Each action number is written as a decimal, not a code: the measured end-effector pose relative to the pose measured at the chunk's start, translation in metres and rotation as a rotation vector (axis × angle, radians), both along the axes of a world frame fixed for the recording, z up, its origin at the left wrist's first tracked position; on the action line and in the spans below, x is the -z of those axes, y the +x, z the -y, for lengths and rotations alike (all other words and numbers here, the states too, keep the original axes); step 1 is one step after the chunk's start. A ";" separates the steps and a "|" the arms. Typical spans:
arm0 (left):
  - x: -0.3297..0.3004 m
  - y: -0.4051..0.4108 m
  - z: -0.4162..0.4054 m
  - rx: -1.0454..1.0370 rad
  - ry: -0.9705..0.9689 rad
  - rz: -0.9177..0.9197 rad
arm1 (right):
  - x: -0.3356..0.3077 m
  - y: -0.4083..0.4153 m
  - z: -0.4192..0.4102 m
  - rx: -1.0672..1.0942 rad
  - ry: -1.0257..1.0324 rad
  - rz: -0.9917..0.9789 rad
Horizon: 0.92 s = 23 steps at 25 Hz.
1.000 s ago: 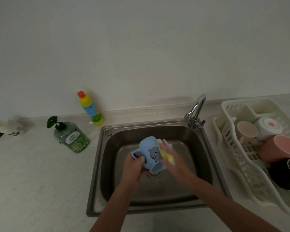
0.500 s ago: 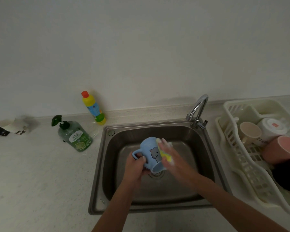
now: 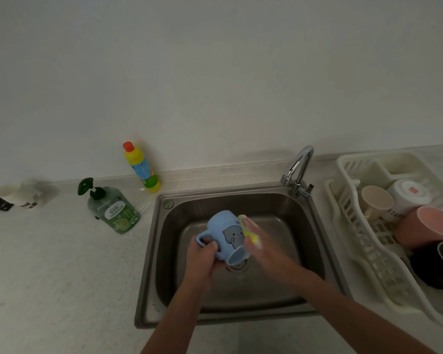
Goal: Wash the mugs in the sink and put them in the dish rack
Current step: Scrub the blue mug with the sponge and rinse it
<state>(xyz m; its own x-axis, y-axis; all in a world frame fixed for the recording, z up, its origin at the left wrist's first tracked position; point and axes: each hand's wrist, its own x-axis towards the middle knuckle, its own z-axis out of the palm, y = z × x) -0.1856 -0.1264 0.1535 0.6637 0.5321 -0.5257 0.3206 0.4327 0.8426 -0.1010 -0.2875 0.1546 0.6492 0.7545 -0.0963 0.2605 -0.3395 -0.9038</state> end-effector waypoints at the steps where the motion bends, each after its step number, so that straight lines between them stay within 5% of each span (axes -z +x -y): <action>1: 0.000 0.003 0.000 0.009 0.037 -0.011 | 0.006 -0.005 -0.002 -0.055 -0.019 0.125; 5: -0.001 0.001 0.018 0.127 0.027 -0.004 | 0.010 0.000 -0.014 -0.089 -0.163 0.504; 9: -0.003 -0.004 0.017 0.067 -0.065 0.030 | -0.010 0.019 0.005 -0.012 -0.034 -0.036; 11: -0.002 -0.003 0.008 0.002 -0.063 0.035 | -0.010 0.011 0.017 0.000 -0.055 -0.033; 16: -0.005 0.008 0.014 0.153 0.045 -0.006 | -0.020 -0.001 -0.005 -0.169 -0.264 0.434; 20: -0.013 0.013 0.019 0.174 0.027 -0.083 | -0.031 0.024 0.004 0.016 -0.051 -0.078; 23: -0.019 0.010 0.012 0.124 -0.049 -0.002 | -0.020 0.011 0.024 0.032 -0.016 -0.076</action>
